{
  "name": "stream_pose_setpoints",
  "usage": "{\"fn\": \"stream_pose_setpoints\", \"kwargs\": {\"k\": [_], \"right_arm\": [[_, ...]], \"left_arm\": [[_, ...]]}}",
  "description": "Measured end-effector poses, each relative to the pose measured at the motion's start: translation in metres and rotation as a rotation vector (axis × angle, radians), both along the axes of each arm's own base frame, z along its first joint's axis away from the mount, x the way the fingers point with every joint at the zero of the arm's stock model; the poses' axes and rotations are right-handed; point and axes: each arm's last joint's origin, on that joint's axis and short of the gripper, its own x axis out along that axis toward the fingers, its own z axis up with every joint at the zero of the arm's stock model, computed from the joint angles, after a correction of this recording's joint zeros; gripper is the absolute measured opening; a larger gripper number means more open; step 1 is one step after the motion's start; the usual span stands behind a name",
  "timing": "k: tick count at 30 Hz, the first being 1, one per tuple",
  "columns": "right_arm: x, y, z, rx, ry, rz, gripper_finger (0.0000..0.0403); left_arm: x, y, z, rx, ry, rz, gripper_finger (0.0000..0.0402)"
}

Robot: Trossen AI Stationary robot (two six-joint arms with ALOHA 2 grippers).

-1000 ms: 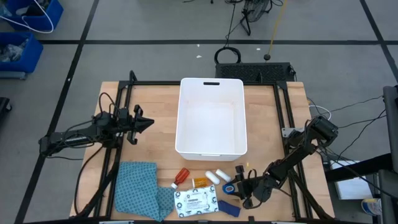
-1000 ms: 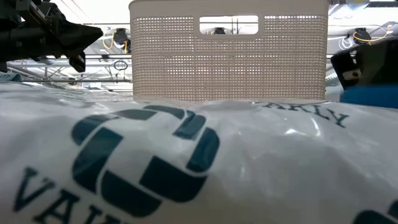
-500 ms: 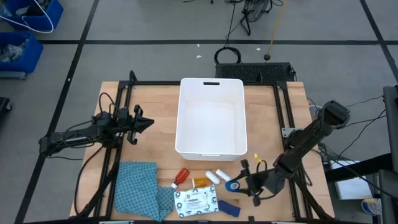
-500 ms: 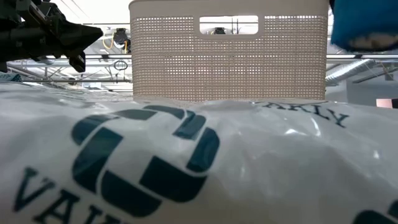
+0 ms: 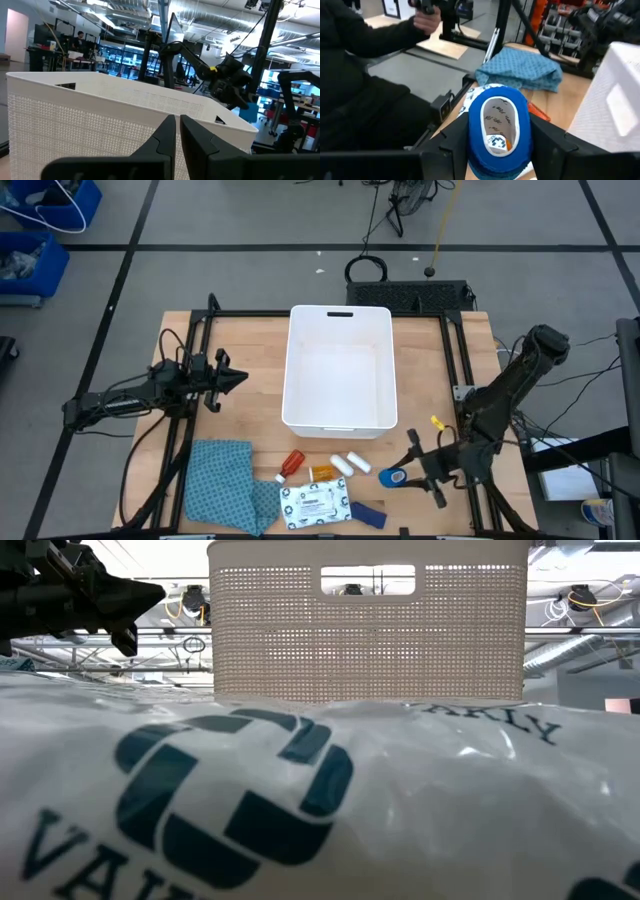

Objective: Pick & place medical supplies in basket/bin
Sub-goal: Put the small blue bandage into the white bin

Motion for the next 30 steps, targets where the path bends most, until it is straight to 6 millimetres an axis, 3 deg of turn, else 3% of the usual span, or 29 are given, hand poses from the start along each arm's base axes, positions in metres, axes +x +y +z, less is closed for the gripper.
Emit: {"fn": "stream_pose_setpoints", "kwargs": {"k": [8, 19, 25, 30], "right_arm": [[-0.019, -0.021, 0.029, 0.016, -0.096, 0.011, 0.0150], [-0.037, -0.051, 0.054, -0.056, -0.226, -0.149, 0.0151], [-0.044, -0.065, 0.052, -0.151, -0.292, -0.270, 0.0145], [-0.047, -0.080, 0.043, -0.119, -0.324, -0.320, 0.0149]], "left_arm": [[0.000, 0.000, 0.000, 0.000, 0.000, 0.001, 0.0028], [0.000, 0.000, 0.000, 0.001, 0.001, 0.002, 0.0028], [0.000, 0.000, 0.000, 0.003, 0.001, 0.003, 0.0028], [0.000, 0.000, 0.000, 0.010, 0.002, 0.005, 0.0028]]}}
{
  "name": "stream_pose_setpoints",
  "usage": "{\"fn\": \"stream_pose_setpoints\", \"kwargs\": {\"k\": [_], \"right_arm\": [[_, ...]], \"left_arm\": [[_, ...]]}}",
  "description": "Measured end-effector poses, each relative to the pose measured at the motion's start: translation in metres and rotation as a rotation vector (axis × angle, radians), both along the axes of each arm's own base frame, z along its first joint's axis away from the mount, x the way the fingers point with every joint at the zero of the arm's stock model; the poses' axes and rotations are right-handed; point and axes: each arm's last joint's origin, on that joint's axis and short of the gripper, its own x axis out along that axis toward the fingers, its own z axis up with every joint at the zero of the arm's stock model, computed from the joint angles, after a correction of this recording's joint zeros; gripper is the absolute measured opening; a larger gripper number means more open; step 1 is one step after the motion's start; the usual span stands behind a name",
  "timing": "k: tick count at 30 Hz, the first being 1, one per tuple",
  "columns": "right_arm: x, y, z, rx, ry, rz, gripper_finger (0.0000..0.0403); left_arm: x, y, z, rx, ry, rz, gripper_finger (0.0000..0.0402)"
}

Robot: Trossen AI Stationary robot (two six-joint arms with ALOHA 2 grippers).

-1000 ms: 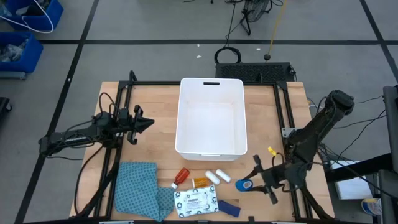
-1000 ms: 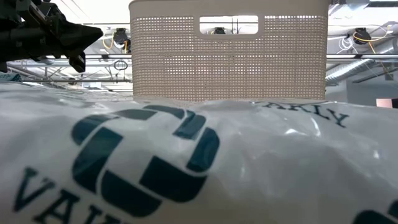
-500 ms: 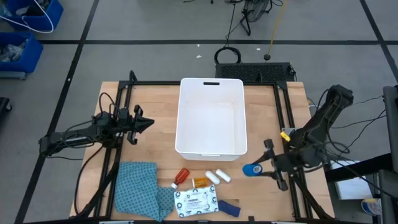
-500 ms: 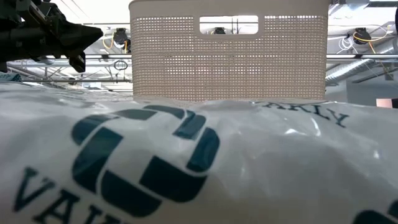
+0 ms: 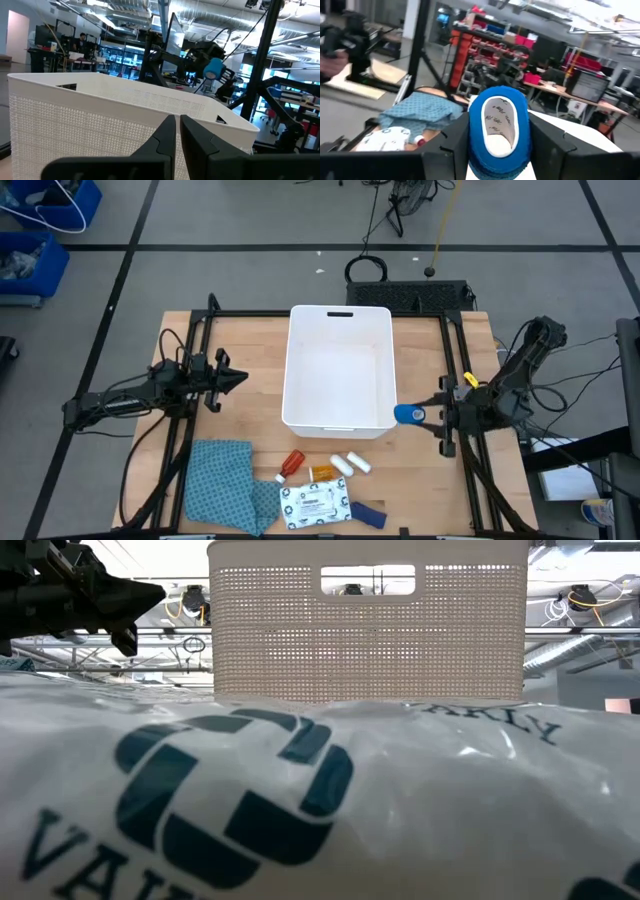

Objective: Pick & place medical supplies in basket/bin
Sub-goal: Put the small blue bandage into the white bin

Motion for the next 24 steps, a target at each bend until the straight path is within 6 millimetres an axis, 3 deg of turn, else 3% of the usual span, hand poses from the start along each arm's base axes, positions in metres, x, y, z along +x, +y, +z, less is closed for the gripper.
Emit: {"fn": "stream_pose_setpoints", "kwargs": {"k": [6, 24], "right_arm": [[0.001, -0.014, -0.012, 0.023, -0.047, -0.070, 0.0144], [0.037, -0.051, 0.010, 0.031, -0.107, -0.135, 0.0142]], "left_arm": [[0.000, 0.000, 0.000, 0.000, 0.003, 0.001, 0.0028], [0.000, 0.001, 0.000, 0.003, 0.003, 0.037, 0.0028]]}}
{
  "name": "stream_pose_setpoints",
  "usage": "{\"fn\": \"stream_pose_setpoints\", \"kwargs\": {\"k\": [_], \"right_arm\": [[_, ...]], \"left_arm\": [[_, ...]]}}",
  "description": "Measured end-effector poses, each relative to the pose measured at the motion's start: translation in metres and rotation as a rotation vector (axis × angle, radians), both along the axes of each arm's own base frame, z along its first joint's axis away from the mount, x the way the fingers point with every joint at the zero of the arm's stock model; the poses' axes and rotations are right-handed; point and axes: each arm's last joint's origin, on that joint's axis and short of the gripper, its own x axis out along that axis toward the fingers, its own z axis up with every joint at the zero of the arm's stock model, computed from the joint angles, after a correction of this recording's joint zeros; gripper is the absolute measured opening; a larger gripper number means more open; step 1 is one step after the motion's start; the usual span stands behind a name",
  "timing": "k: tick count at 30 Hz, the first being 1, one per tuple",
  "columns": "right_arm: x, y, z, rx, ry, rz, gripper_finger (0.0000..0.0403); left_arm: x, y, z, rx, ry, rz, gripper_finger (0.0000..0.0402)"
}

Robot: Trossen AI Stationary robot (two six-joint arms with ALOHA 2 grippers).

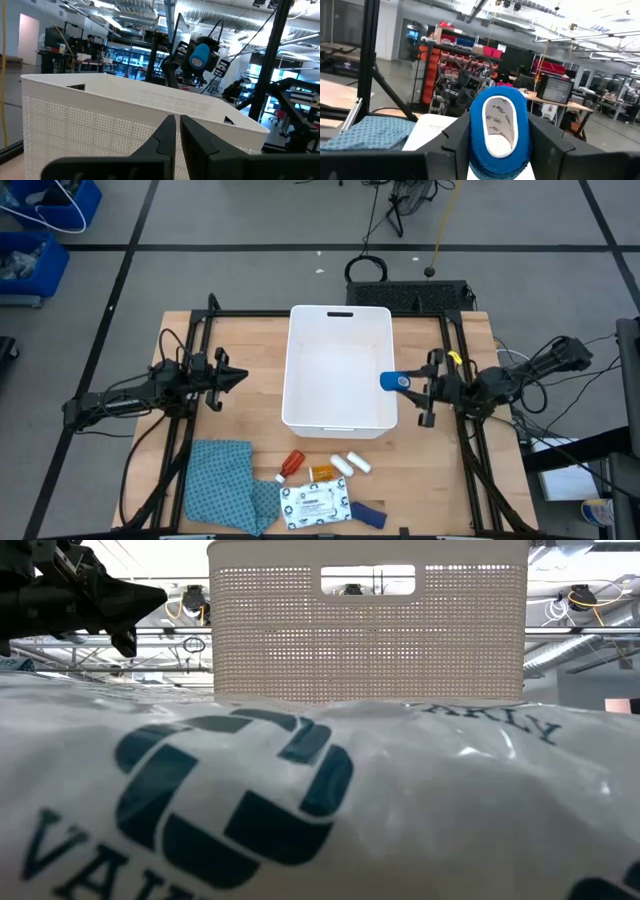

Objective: Pick & place medical supplies in basket/bin
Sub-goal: Put the small blue bandage into the white bin

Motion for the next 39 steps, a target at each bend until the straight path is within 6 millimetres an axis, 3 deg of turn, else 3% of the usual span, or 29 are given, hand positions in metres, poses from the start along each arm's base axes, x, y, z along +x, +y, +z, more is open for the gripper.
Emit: {"fn": "stream_pose_setpoints", "kwargs": {"k": [7, 12, 19, 28, 39], "right_arm": [[0.031, -0.020, 0.025, 0.034, 0.110, -0.003, 0.0143], [0.048, -0.045, 0.044, 0.074, 0.194, -0.051, 0.0139], [0.077, -0.083, 0.063, 0.139, 0.257, 0.011, 0.0140], [0.130, -0.127, 0.051, 0.190, 0.565, 0.044, 0.0143], [0.158, -0.155, 0.029, 0.148, 0.824, 0.049, 0.0140]], "left_arm": [[0.000, 0.000, 0.000, 0.000, 0.000, 0.000, 0.0028], [0.000, 0.000, 0.000, 0.001, 0.000, 0.001, 0.0028], [0.000, 0.000, -0.001, 0.005, 0.008, 0.000, 0.0028], [0.001, 0.000, -0.003, 0.001, 0.027, 0.001, 0.0028], [0.001, 0.000, -0.004, 0.018, 0.047, 0.005, 0.0028]]}}
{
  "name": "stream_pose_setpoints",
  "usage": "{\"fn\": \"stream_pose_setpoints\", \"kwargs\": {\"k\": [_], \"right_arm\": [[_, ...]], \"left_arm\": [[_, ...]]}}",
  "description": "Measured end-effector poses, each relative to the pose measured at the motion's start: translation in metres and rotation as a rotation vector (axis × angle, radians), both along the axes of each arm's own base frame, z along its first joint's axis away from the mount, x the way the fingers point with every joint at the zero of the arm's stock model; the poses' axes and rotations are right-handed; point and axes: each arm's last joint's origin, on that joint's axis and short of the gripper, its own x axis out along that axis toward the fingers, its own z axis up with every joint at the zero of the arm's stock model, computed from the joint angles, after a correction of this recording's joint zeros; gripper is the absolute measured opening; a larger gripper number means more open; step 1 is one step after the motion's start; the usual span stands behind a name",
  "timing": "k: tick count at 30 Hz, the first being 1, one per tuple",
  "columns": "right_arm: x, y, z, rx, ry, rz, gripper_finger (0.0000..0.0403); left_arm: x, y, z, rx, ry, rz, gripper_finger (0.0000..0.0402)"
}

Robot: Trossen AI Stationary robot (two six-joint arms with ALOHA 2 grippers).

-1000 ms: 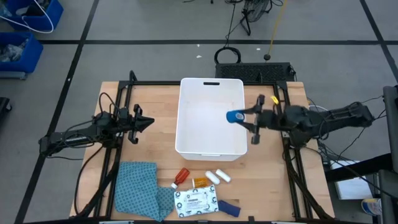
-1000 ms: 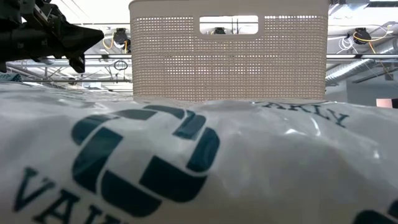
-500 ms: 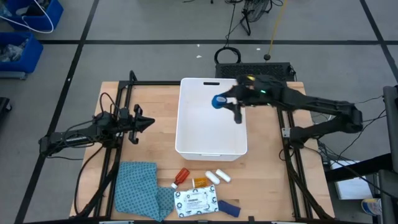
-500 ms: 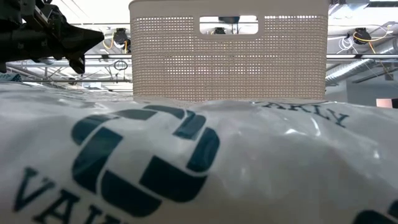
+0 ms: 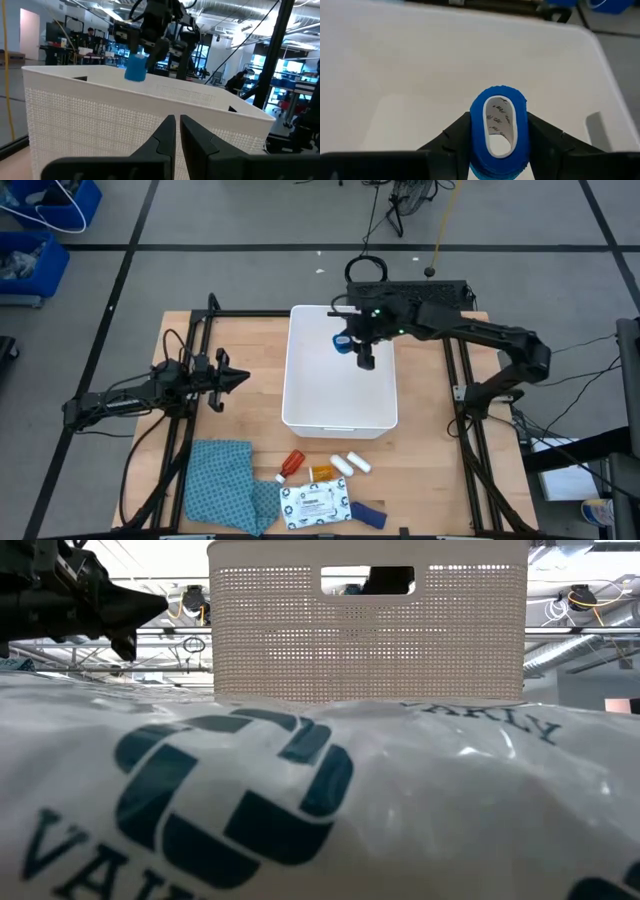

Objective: Pick & place medical supplies in basket/bin
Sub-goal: Put the small blue bandage into the white bin

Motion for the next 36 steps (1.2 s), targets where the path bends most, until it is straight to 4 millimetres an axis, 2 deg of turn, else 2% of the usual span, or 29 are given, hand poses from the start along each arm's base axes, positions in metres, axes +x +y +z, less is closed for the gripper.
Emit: {"fn": "stream_pose_setpoints", "kwargs": {"k": [6, 18, 24, 28, 36], "right_arm": [[0.018, -0.007, -0.021, -0.011, 0.073, 0.030, 0.0136], [0.039, -0.015, -0.083, -0.001, 0.340, 0.056, 0.0137], [0.046, -0.005, -0.098, -0.066, 0.425, 0.087, 0.0139], [0.048, 0.003, -0.102, -0.084, 0.446, 0.137, 0.0138], [0.051, 0.004, -0.117, -0.042, 0.491, 0.158, 0.0138]], "left_arm": [[0.000, 0.000, 0.000, 0.000, 0.000, 0.000, 0.0028], [0.000, 0.000, 0.000, 0.010, 0.006, 0.002, 0.0028], [0.000, 0.000, 0.000, 0.010, 0.005, 0.002, 0.0028], [0.000, 0.000, 0.000, 0.009, 0.007, 0.002, 0.0028], [0.000, 0.000, -0.001, -0.007, 0.015, -0.002, 0.0028]]}}
